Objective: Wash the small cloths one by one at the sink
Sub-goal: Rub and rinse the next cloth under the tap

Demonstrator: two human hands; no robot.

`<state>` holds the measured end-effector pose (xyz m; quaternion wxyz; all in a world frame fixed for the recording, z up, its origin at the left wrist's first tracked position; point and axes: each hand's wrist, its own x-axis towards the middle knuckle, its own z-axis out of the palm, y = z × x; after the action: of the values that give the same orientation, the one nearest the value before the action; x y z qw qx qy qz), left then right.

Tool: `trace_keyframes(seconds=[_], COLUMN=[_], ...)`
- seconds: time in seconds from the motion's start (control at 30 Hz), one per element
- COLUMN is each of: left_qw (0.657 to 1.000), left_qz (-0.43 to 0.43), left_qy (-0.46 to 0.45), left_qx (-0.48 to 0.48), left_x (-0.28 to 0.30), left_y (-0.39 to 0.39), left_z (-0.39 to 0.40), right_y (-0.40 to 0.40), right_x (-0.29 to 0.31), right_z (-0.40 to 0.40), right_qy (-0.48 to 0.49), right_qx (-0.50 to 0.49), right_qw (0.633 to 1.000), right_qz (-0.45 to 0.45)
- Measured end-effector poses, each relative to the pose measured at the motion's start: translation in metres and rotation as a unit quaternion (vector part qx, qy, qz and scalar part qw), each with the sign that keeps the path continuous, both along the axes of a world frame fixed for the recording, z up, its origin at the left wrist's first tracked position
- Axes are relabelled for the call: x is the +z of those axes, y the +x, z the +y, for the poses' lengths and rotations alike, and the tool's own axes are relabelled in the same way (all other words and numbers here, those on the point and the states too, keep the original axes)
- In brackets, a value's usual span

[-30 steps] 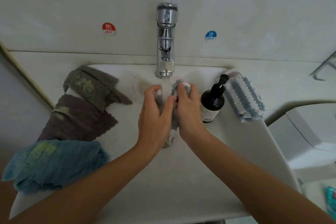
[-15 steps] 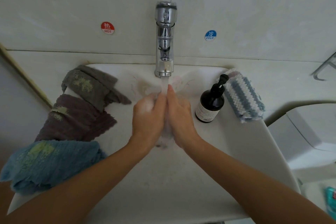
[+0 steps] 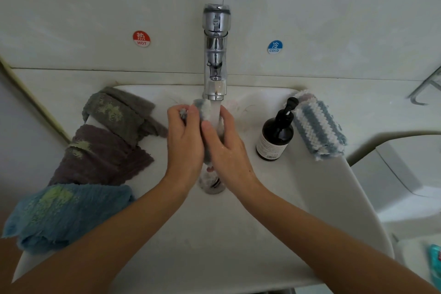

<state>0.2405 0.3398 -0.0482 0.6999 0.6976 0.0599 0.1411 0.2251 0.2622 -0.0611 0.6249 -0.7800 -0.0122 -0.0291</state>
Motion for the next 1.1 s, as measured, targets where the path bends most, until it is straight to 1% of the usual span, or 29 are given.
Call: trace_keyframes(seconds=[0.07, 0.17, 0.27, 0.33, 0.47, 0.5, 0.53, 0.63, 0.7, 0.8, 0.9, 1.0, 1.1], left_qw=[0.999, 0.993, 0.989, 0.989, 0.994, 0.996, 0.997, 0.999, 0.999, 0.999, 0.996, 0.988, 0.988], left_qz=[-0.008, -0.047, -0.079, -0.081, -0.055, -0.044, -0.033, -0.008, 0.008, 0.000, 0.007, 0.026, 0.026], left_qy=[0.012, 0.067, 0.101, 0.107, 0.086, 0.072, 0.057, 0.025, 0.009, 0.024, -0.023, -0.037, -0.038], left_qx=[-0.039, -0.081, -0.077, -0.065, -0.043, -0.037, -0.030, -0.026, -0.031, -0.040, -0.083, -0.145, -0.150], left_x=[-0.003, -0.007, -0.010, -0.010, -0.009, -0.007, -0.005, 0.000, 0.000, -0.003, -0.006, -0.011, -0.015], left_y=[-0.004, -0.011, -0.014, -0.013, -0.008, -0.007, -0.006, -0.003, -0.002, -0.009, -0.013, -0.017, -0.020], left_z=[-0.003, -0.008, -0.011, -0.011, -0.007, -0.007, -0.007, -0.007, -0.007, -0.008, -0.011, -0.017, -0.022], right_y=[0.002, 0.003, 0.002, 0.003, 0.006, 0.007, 0.007, 0.005, 0.006, 0.008, 0.008, 0.008, 0.005], right_x=[-0.001, 0.000, 0.005, 0.009, 0.014, 0.015, 0.017, 0.017, 0.015, 0.012, 0.014, 0.012, 0.015], right_z=[-0.001, -0.005, -0.007, -0.004, -0.001, -0.001, -0.002, -0.006, -0.007, -0.012, -0.014, -0.013, -0.011], right_qy=[0.017, 0.026, 0.030, 0.050, 0.005, 0.002, 0.012, 0.090, 0.129, 0.176, 0.183, 0.145, 0.112], right_qx=[-0.009, -0.044, -0.077, -0.086, -0.088, -0.090, -0.094, -0.094, -0.091, -0.103, -0.124, -0.114, -0.097], right_qw=[1.000, 0.999, 0.996, 0.994, 0.996, 0.996, 0.995, 0.985, 0.977, 0.972, 0.971, 0.980, 0.987], right_qz=[0.004, 0.004, 0.017, 0.037, 0.015, 0.023, 0.042, 0.116, 0.143, 0.116, 0.091, 0.079, 0.066])
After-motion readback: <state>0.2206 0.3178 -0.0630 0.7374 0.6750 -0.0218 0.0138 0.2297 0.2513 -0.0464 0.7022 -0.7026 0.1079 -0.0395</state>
